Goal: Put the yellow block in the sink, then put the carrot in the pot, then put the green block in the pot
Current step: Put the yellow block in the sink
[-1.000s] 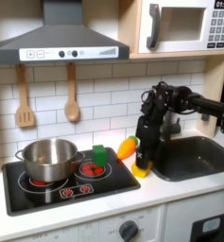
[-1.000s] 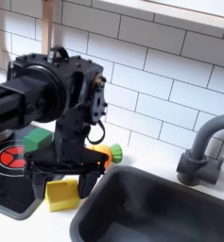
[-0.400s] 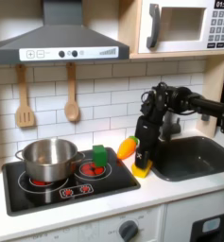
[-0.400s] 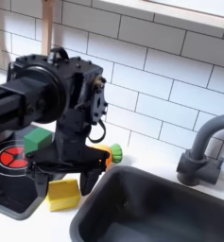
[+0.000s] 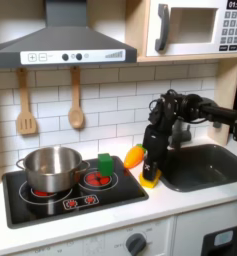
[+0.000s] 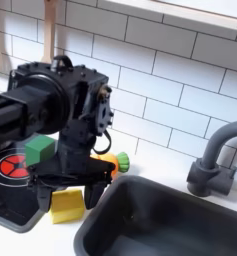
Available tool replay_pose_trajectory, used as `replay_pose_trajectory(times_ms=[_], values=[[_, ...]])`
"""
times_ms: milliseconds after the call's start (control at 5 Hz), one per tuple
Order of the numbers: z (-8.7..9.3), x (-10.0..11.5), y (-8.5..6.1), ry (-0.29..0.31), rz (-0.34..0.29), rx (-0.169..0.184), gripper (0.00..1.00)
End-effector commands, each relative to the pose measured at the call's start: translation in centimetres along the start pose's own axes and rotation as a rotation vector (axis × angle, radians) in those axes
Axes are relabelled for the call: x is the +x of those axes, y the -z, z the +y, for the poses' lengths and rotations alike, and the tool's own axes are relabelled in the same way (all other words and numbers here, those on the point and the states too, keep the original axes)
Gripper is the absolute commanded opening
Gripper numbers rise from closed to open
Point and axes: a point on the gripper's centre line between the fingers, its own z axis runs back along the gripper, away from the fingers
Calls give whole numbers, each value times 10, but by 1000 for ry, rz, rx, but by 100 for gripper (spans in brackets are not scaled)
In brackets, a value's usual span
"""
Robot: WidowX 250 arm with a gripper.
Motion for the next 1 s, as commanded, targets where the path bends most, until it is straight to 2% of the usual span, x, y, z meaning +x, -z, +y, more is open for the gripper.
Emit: replay_pose_trajectory(times_ms=[0, 400, 800], values=[[3, 1, 9, 31, 9, -15, 100], [8, 9, 16, 17, 10, -16, 100], [2, 3, 17, 49, 19, -32, 100]])
